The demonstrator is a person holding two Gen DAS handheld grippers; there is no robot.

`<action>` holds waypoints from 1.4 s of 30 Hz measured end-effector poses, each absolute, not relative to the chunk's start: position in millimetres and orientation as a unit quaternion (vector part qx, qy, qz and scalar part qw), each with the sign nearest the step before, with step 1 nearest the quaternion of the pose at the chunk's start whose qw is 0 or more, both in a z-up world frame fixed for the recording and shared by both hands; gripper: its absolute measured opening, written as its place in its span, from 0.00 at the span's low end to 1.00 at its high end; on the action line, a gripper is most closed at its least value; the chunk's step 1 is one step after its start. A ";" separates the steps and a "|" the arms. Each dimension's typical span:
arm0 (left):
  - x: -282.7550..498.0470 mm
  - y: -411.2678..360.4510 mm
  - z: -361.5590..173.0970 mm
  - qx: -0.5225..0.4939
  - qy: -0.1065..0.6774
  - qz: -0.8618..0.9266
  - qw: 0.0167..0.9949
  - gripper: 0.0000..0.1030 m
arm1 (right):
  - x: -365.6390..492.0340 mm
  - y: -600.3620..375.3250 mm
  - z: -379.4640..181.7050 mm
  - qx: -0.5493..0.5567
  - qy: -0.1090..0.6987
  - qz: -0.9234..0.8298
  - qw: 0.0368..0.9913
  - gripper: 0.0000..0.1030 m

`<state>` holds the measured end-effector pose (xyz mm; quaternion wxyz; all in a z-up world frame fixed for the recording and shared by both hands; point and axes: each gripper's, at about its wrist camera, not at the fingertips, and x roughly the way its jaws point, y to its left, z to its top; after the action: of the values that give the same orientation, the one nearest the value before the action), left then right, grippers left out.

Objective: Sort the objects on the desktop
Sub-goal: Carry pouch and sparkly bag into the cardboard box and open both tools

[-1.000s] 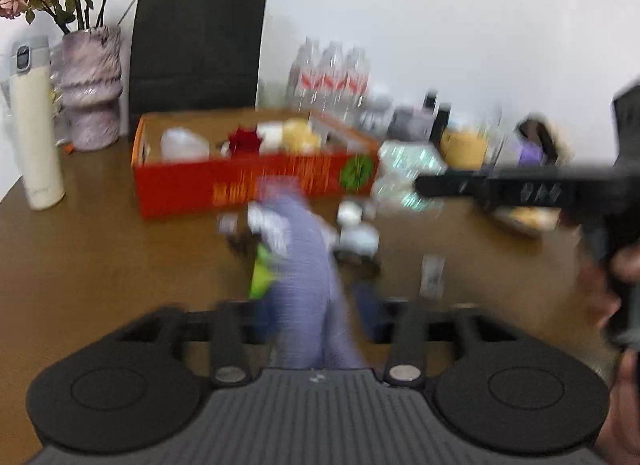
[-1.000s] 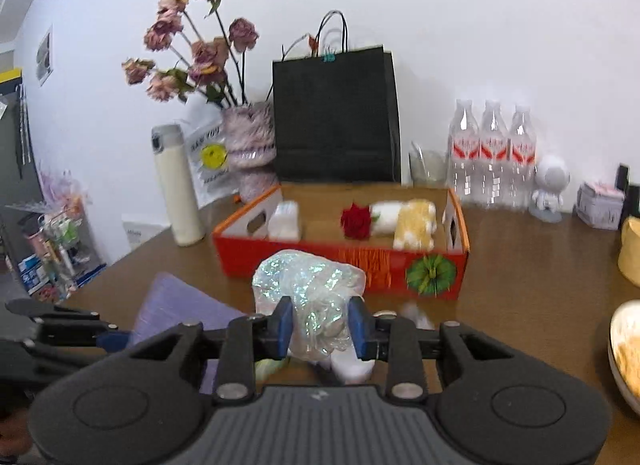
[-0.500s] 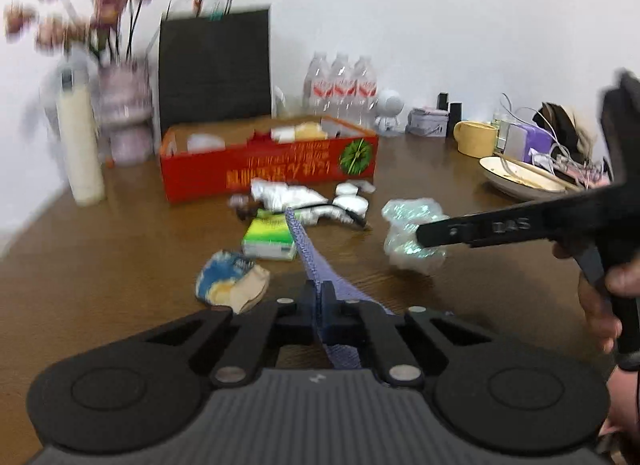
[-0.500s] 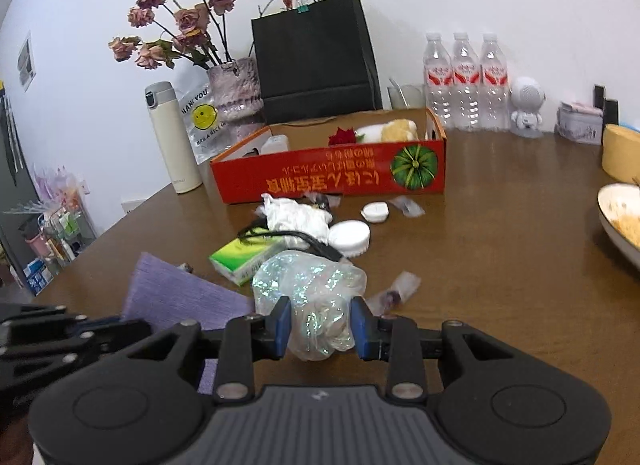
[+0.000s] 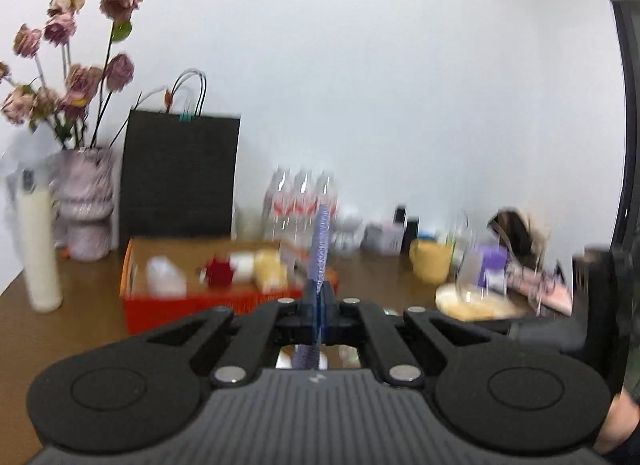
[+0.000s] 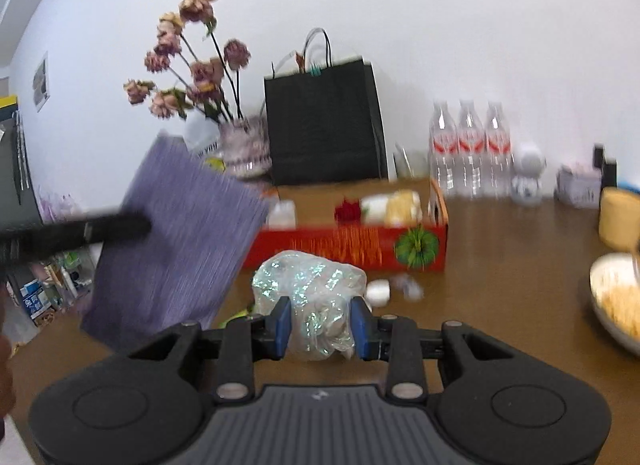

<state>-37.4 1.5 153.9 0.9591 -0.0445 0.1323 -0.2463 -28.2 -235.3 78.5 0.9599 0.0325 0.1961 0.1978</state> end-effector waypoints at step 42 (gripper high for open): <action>314.6 26.5 81.0 -0.021 0.364 -0.021 0.931 0.92 | 319.8 -171.6 68.9 0.017 0.419 0.132 0.898 0.73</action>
<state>314.6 26.5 81.0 0.9310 -0.0212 0.3638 -0.0210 319.8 -171.6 68.9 0.8981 0.0169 0.4193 0.1319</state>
